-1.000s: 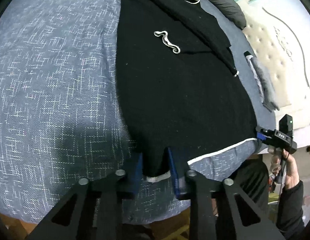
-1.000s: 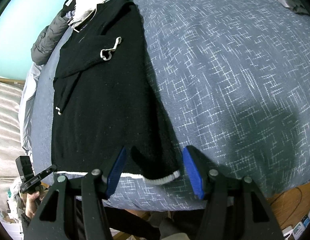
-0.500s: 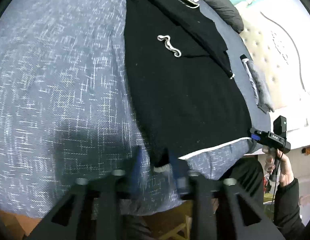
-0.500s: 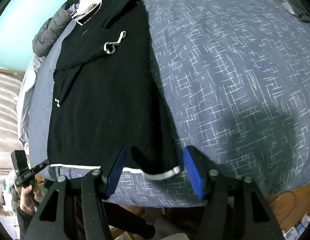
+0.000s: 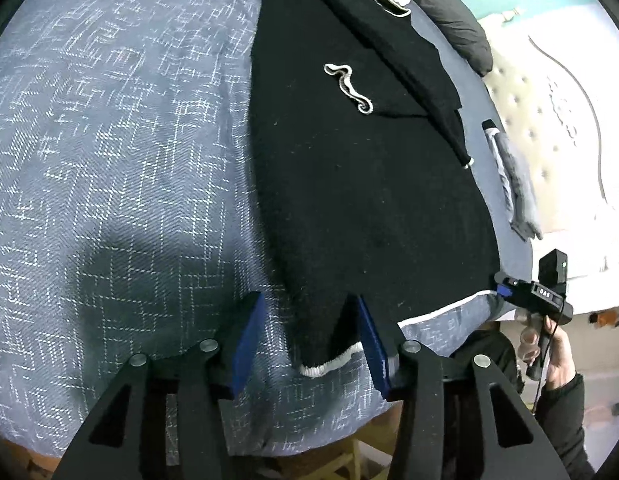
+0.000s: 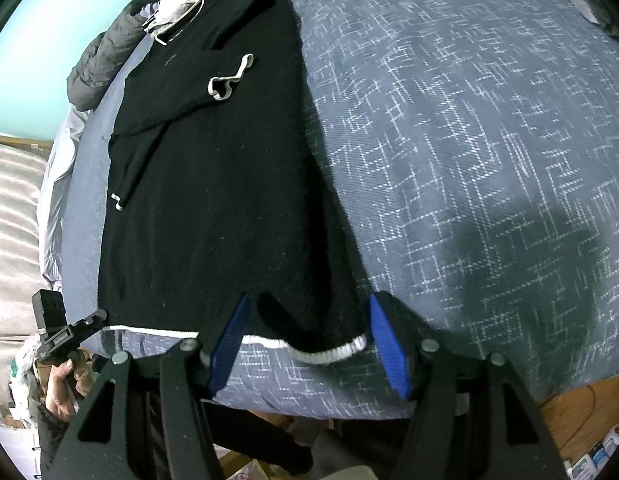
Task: Fold clothes
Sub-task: 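Pinch the white-trimmed hem with both tools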
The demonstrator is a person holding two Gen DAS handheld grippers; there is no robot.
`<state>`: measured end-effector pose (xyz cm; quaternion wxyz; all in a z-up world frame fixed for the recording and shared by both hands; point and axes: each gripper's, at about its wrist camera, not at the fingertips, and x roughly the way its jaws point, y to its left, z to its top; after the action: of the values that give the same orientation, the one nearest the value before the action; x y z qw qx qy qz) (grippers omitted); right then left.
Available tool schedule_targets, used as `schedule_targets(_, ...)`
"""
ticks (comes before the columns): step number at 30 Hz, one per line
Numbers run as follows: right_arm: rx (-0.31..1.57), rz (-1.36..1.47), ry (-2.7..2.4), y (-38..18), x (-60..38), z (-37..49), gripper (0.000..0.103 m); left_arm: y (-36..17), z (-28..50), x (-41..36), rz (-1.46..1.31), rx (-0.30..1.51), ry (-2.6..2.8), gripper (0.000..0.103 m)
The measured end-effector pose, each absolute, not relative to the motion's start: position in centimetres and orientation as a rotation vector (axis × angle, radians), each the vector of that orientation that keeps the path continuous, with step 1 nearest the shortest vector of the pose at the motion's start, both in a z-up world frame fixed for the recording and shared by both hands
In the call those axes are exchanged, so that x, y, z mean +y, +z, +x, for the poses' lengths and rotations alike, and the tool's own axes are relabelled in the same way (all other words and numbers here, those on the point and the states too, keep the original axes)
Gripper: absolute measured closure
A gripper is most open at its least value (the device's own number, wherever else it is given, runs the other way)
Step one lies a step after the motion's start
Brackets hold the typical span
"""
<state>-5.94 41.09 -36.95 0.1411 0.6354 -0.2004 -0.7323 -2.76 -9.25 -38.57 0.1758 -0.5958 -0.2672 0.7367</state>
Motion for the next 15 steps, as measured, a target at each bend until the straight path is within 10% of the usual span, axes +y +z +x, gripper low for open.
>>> schedule_targets(12, -0.576, 1.803, -2.118, -36.6, 41.2, -5.5, 0.037, -38.3, -2.9, -8.0, -1.66, -0.71, 2.068, 0.084)
schedule_targets(15, -0.526, 1.777, -2.119, -36.2, 40.7, -5.3, 0.058, -38.1, -3.1, -7.5, -1.648, -0.698, 2.065, 0.093)
